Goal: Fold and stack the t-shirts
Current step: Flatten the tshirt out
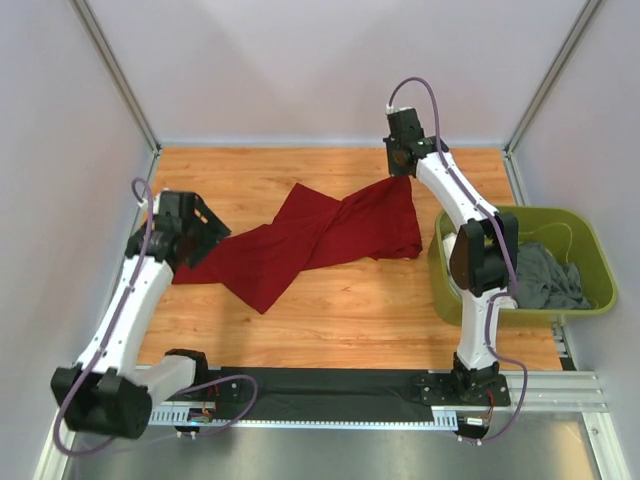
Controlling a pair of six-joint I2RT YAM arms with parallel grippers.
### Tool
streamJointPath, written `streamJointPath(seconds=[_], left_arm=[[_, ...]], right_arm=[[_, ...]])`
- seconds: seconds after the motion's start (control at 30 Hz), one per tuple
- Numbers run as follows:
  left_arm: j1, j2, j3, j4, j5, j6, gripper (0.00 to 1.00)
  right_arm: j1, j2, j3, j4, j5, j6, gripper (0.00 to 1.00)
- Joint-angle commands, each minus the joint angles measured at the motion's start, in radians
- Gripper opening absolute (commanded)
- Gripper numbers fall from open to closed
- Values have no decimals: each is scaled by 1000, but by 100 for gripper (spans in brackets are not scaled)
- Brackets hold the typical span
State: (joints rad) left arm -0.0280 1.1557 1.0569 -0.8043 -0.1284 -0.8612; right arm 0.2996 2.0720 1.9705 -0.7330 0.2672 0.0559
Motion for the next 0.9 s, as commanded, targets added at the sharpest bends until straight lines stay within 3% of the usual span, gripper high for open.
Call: streamJointPath(seconds=[0.0, 0.07, 0.17, 0.37, 0.57, 0.73, 0.87], left_arm=[[-187, -103, -125, -155, -3, -259, 81], [-327, -154, -185, -179, -59, -362, 79], [-452, -226, -279, -182, -97, -489, 78], [-553, -125, -393, -38, -94, -559, 76], [-559, 4, -446, 144, -117, -536, 69], [-559, 53, -446, 195, -151, -523, 67], [-559, 96, -434, 241, -162, -506, 59]], right_arm=[[-1, -61, -56, 50, 17, 16, 0], [-1, -78, -107, 73, 29, 7, 0], [-1, -90, -151, 92, 50, 1, 0], [-1, -108, -165, 96, 35, 5, 0], [-2, -139, -183, 101, 29, 10, 0], [-1, -158, -205, 92, 47, 5, 0], [-2, -161, -220, 101, 49, -1, 0]])
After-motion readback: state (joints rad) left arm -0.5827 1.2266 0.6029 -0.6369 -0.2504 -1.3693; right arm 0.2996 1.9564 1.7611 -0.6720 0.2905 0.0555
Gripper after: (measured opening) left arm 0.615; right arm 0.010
